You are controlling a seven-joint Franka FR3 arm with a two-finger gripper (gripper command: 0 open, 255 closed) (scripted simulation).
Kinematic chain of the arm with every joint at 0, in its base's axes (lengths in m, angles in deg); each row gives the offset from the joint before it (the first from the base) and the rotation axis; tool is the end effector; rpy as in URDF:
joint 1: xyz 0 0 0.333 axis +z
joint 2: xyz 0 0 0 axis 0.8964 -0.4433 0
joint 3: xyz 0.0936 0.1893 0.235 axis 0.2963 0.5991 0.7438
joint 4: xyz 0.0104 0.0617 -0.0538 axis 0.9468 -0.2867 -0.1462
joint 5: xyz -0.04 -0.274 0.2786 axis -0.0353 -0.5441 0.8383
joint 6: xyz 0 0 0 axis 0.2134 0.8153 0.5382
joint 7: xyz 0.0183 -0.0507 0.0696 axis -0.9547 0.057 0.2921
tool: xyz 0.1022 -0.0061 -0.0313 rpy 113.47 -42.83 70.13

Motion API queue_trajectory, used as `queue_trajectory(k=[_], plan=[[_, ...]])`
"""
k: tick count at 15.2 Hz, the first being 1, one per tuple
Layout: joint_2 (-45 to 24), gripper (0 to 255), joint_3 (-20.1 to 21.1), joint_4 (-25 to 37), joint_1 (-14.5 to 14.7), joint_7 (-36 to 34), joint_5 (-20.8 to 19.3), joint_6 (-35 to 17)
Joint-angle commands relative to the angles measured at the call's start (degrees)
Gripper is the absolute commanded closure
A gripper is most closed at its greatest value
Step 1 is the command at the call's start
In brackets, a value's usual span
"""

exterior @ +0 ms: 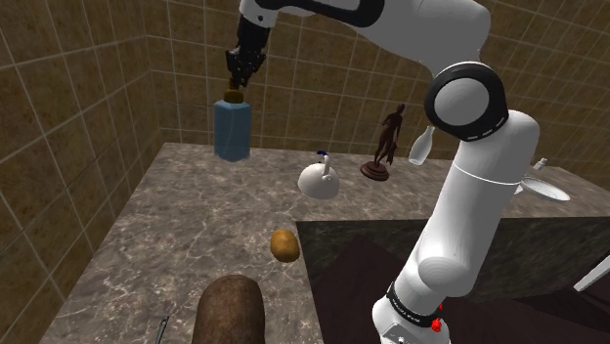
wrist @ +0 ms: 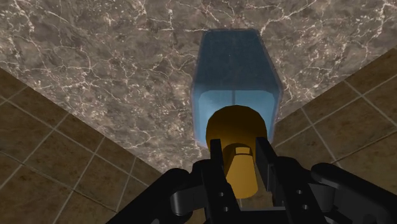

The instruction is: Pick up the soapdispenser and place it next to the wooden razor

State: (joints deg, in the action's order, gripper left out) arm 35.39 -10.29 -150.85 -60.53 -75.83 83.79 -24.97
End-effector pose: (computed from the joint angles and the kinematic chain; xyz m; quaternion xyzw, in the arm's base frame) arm 0.6037 0.0566 0.6816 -0.9868 -0.0738 -0.1438 0.0064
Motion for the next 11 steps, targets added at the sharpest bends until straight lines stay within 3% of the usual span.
queue_trajectory(k=[1,11], plan=[[-0.92,255,0.05,2.88,0.08,-0.12,-0.08,1.95],[-7.24,255,0.12,20.24,0.33,-0.3,-0.43,12.99]])
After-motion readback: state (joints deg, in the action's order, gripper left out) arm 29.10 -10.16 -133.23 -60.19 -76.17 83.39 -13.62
